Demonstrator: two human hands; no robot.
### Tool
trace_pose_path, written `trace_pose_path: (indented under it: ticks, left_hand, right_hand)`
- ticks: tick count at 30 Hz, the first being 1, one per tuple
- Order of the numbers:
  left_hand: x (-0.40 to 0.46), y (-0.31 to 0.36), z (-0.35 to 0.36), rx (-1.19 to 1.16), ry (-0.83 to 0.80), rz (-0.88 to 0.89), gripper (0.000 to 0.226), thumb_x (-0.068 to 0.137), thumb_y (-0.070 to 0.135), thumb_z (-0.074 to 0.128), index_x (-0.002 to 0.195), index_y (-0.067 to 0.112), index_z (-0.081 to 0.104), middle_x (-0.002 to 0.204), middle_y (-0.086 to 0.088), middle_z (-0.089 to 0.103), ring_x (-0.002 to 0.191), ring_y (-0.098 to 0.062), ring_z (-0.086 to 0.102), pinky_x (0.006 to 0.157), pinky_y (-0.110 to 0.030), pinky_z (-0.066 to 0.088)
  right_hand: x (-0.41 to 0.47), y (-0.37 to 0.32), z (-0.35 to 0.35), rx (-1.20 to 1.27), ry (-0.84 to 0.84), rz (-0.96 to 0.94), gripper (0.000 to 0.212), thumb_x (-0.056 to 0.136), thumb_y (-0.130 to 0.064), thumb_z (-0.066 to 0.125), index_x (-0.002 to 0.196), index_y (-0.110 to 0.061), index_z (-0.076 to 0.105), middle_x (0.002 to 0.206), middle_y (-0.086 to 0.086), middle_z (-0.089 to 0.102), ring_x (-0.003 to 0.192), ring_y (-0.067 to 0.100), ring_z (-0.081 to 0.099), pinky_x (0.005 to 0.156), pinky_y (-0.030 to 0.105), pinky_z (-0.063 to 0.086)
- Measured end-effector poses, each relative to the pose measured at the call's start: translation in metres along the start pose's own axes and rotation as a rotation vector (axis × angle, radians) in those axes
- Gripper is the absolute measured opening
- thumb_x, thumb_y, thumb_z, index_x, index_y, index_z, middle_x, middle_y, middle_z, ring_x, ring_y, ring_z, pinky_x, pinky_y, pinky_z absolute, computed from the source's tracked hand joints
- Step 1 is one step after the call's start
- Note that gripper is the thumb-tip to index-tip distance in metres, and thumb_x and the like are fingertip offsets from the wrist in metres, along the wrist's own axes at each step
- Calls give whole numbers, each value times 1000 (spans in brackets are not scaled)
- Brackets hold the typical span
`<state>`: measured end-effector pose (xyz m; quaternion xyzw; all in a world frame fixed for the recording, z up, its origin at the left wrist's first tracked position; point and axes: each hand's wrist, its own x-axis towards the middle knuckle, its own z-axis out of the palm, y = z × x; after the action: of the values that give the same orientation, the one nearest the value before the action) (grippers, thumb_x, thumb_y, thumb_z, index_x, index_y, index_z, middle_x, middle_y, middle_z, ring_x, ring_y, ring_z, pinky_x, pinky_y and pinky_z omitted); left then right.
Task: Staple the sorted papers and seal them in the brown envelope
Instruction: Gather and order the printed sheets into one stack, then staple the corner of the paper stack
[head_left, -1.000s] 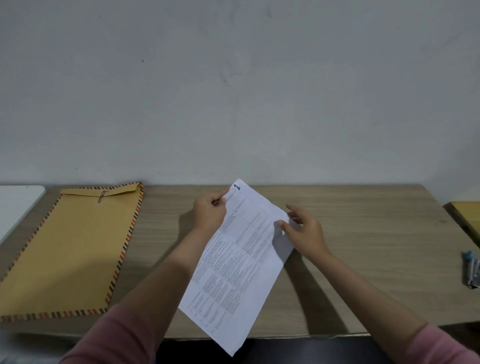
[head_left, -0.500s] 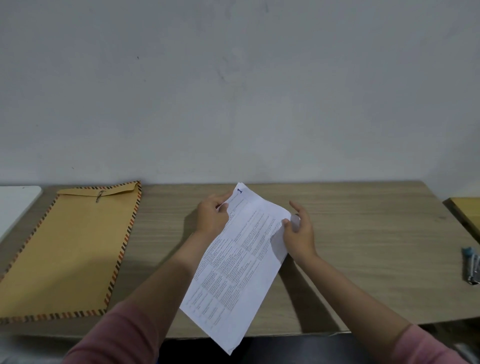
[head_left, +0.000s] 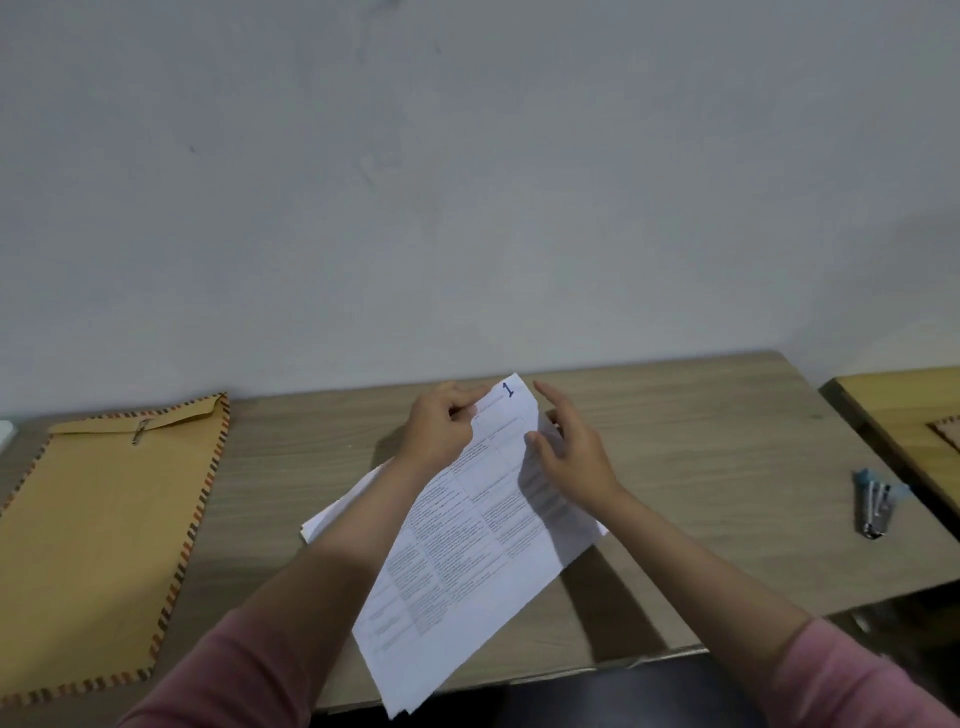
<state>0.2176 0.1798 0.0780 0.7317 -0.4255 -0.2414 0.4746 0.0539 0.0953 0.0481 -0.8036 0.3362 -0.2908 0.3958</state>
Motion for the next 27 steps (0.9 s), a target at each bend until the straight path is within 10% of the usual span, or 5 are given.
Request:
trace_pose_path:
  ticks: [7,12,16,22,27]
  left_hand:
    - [0,23,69,44,-123,62,30,90,4,58,118,13,66,119,0,65,110,-7,60,99,-18,44]
    - [1,37,134,165,-209,102,39,90,0,54,125,17,61,88,10,52,81,-3,56,70,3,34]
    - [1,45,183,123,-245,67,42,89,-7,50,122,14,63,90,6,51,76,-6,53,60,-1,37]
    - [5,43,238,111,-247,36,46,87,-9,49,117,20,67,90,15,53,81,-4,55,57,-9,39]
    - [8,41,266,133,-240,36,46,87,-7,49,116,24,67,86,12,52,71,-11,50,56,-21,37]
  right_hand:
    - [-23,40,-57,212,123,126,52,81,1,59,125,-26,54,111,-20,61,100,1,57,83,11,45]
    - [-46,78,-100,223,131,208,57,83,1,56,131,-28,50,120,-7,63,95,4,57,84,24,47]
    - [-59,110,-138,-24,146,266,50,85,-10,59,133,-20,49,106,8,55,96,19,56,88,33,48]
    - [-80,171,-231,-459,744,641,59,77,-30,68,128,-12,46,121,18,43,109,38,43,95,52,35]
    - [-91,202,-250,-451,636,885,53,75,-34,69,114,-4,47,119,22,50,114,42,44,99,52,32]
